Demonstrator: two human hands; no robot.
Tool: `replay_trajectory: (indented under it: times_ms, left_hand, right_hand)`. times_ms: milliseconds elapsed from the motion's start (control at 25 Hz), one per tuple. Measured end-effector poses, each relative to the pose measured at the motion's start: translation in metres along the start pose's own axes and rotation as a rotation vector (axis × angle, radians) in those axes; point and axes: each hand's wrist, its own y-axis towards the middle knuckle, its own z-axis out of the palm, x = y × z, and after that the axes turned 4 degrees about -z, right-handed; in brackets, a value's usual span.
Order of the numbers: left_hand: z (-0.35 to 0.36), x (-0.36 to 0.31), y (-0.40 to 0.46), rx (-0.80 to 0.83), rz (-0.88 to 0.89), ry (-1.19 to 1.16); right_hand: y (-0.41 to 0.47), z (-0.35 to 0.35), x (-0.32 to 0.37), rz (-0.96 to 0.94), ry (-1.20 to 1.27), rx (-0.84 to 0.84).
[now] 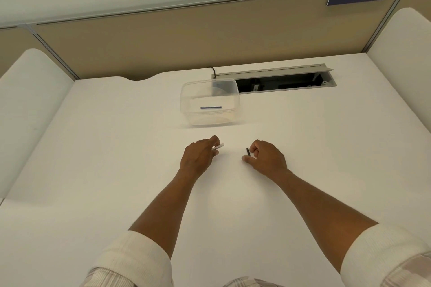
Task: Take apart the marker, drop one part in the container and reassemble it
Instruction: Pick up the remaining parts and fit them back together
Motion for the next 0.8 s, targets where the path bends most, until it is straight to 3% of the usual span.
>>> replay_trajectory:
  times_ms: [520,800]
  left_hand:
    - [-0.005,0.0,-0.008,0.019,0.0,0.064]
    - [-0.002,-0.009,-0.017,0.052,0.029,0.055]
  right_hand:
    - [0.003,0.004,-0.007,0.003,-0.063,0.044]
    - [-0.007,-0.006,-0.003,-0.029,0.117,0.081]
